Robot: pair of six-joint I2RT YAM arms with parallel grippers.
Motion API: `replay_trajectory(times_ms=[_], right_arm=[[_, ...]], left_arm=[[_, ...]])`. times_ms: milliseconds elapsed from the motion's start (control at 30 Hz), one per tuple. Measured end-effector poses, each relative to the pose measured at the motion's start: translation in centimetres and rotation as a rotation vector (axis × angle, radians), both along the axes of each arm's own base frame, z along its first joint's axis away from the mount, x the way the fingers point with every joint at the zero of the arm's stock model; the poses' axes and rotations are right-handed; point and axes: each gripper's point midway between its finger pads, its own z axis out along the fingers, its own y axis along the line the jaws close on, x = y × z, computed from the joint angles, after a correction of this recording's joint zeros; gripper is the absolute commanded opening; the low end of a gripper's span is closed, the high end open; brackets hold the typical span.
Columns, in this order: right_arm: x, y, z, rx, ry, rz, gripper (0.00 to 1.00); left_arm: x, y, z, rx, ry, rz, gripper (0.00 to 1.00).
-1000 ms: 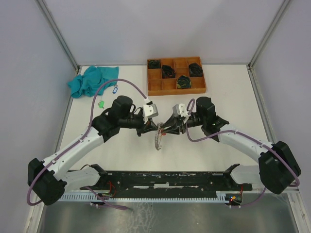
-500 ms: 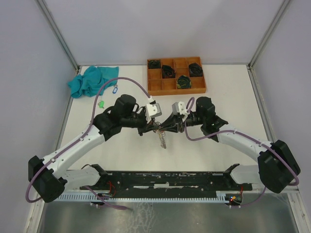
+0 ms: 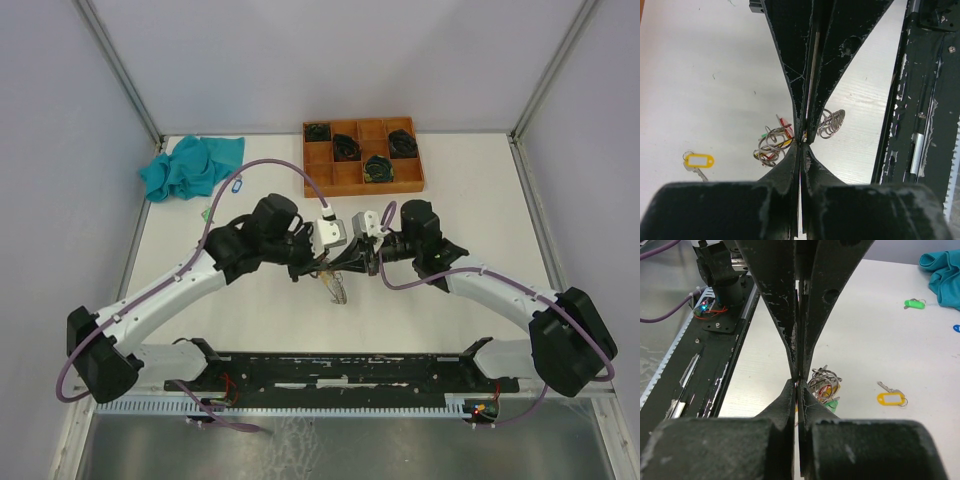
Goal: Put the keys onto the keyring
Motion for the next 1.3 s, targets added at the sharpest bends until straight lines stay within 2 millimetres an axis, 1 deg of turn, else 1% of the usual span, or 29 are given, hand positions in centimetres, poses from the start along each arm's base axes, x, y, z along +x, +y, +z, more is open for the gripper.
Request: replay_trajectory(times_ms=[100, 167, 233, 333, 533, 600, 700, 900, 1000, 1167, 1300], right_arm=[[0.1, 0.0, -0.2, -0.007, 0.001, -0.005, 0.01], [0.2, 0.0, -0.2, -0.007, -0.007, -0.011, 0.01], [0.3, -0.1, 0.0, -0.004, -0.013, -0.015, 0.01], [0.6, -0.3, 0.4, 0.013, -0.027, -0.037, 0.01], [1.2, -0.7, 0.6, 0.065, -0.037, -0.094, 0.01], [1.5, -0.8, 0.7, 0.086, -0.041, -0.117, 0.01], [1.9, -0.8, 1.5, 0.139, -0.057, -0.155, 0.01], [2.7, -1.2, 3.5, 0.253, -0.087, -0.232, 0.01], [2.9, -1.3, 4.4, 0.294, -0.102, -0.251, 0.01], [2.9, -1.4, 5.6, 0.339, -0.121, -0.259, 0.01], [2.9, -1.3, 5.8, 0.35, -0.117, -0.256, 0.01]], left_arm=[[0.1, 0.0, -0.2, 0.014, -0.011, 0.006, 0.22], [0.4, 0.1, -0.1, 0.017, -0.023, 0.018, 0.3], [0.8, 0.2, 0.1, 0.004, -0.048, 0.041, 0.36], [0.9, 0.7, 0.6, -0.044, -0.091, 0.084, 0.41], [0.8, 1.9, 2.5, -0.212, -0.181, 0.192, 0.43], [0.9, 2.1, 2.7, -0.267, -0.193, 0.227, 0.43], [1.3, 2.1, 2.5, -0.341, -0.194, 0.288, 0.43], [2.1, 2.5, 1.2, -0.485, -0.199, 0.397, 0.44], [2.6, 2.8, 1.2, -0.545, -0.227, 0.43, 0.45], [3.2, 2.5, 2.7, -0.633, -0.276, 0.44, 0.45], [3.7, 2.3, 3.7, -0.678, -0.307, 0.444, 0.46]])
